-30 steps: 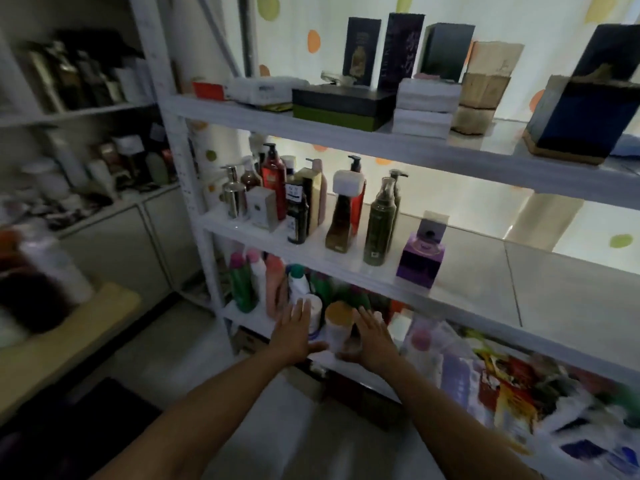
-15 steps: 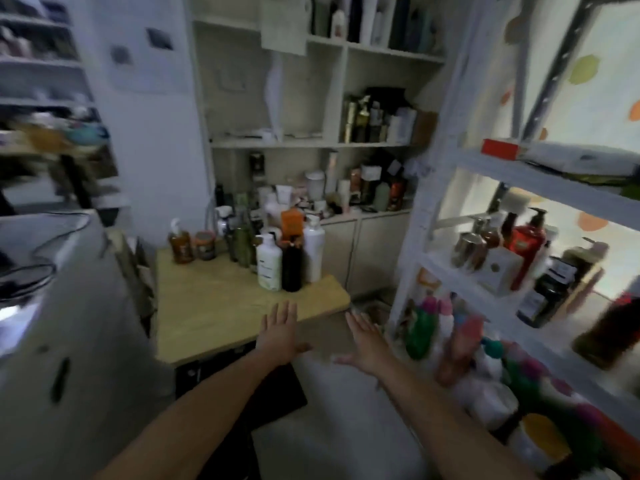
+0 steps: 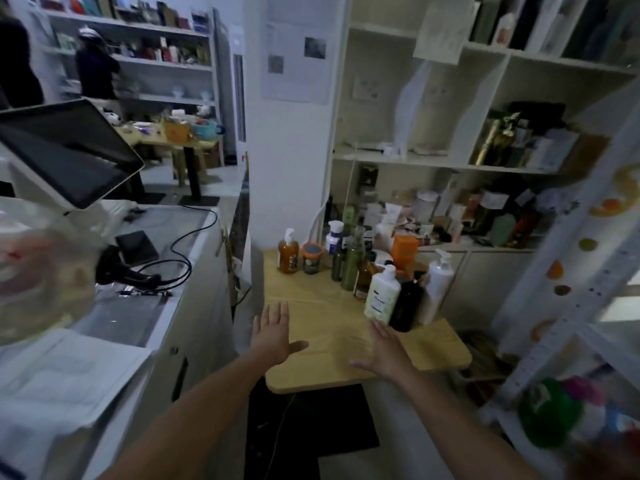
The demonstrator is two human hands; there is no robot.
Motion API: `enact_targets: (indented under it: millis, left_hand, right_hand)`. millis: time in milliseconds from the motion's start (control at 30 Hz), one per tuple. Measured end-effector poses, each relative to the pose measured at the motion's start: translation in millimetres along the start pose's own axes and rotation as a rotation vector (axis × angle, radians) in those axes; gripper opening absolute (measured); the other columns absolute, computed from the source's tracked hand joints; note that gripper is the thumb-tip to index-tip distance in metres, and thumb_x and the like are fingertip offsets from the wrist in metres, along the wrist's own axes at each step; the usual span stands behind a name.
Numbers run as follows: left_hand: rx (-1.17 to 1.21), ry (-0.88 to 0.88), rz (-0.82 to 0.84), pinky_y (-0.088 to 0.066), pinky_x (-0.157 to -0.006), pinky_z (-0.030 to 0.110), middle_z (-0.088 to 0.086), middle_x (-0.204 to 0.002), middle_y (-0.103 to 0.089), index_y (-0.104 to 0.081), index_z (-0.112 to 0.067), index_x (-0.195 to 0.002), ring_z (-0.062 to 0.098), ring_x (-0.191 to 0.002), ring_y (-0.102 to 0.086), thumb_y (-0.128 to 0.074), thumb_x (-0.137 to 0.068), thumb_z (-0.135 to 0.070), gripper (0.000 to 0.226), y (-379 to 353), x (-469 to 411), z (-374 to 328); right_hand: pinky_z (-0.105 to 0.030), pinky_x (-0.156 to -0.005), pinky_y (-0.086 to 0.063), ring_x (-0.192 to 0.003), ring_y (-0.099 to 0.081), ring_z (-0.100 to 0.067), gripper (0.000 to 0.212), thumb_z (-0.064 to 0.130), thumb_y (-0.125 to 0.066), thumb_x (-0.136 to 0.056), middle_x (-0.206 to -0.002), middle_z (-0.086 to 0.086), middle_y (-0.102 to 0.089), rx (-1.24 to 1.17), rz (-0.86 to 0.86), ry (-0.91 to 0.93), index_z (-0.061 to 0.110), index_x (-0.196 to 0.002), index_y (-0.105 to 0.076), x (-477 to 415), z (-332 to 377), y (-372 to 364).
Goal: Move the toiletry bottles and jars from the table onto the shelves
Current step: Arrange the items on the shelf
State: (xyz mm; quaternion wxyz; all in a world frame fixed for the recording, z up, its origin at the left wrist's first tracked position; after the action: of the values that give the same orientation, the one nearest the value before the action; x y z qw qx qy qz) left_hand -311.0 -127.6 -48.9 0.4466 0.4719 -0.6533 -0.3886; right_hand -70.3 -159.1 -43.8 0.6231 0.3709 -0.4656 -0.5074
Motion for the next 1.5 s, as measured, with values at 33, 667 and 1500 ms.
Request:
enact_targets:
  millis: [33,667,1500]
  left_hand:
    - [0.002,-0.008,0.004,0.003,-0.118,0.046,0.005,-0.158,0.016,0.017,-0.014,-0.149,0.029,-0.145,0.014,-0.044,-0.087,-0.065,0.101,1.6,-4.4,2.2]
    - [-0.080,-0.247,0.031,0.001,-0.119,0.046,0.004,-0.159,0.015,0.015,-0.015,-0.150,0.027,-0.146,0.014,-0.052,-0.086,-0.060,0.103,12.1,-151.4,-66.1]
    - [0.026,-0.679,0.205,-0.030,-0.111,0.034,0.009,-0.149,-0.034,-0.032,-0.013,-0.145,0.027,-0.135,-0.033,-0.071,-0.082,-0.029,0.075,-29.4,-291.1,-162.6]
  right_hand:
    - [-0.035,-0.119,-0.011,-0.146,-0.003,-0.019,0.105,0.061,-0.062,-0.077,-0.159,-0.003,0.001,-0.009,-0.024,-0.012,0.015,-0.151,-0.002,-5.5,-0.2,0.9]
    - [-0.041,-0.118,-0.020,-0.145,-0.010,-0.022,0.110,0.051,-0.071,-0.074,-0.159,-0.003,-0.005,-0.192,-0.203,-0.195,0.013,-0.150,-0.001,-127.1,-53.7,28.7]
    - [-0.031,-0.093,-0.044,-0.115,-0.052,-0.021,0.046,0.025,-0.071,-0.076,-0.118,-0.002,-0.061,-0.304,-0.425,-0.444,0.019,-0.119,-0.054,-230.1,-102.8,4.2]
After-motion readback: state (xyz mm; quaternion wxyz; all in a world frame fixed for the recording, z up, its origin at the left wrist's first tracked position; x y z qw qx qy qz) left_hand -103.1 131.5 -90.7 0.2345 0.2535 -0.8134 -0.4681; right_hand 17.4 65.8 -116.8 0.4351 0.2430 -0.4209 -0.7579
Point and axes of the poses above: each hand's wrist, its own x-axis away from the middle knuckle, its own y-axis out of the back of the hand, z = x × y, the point moved 1 cm from there along -x, towards the middle knuckle
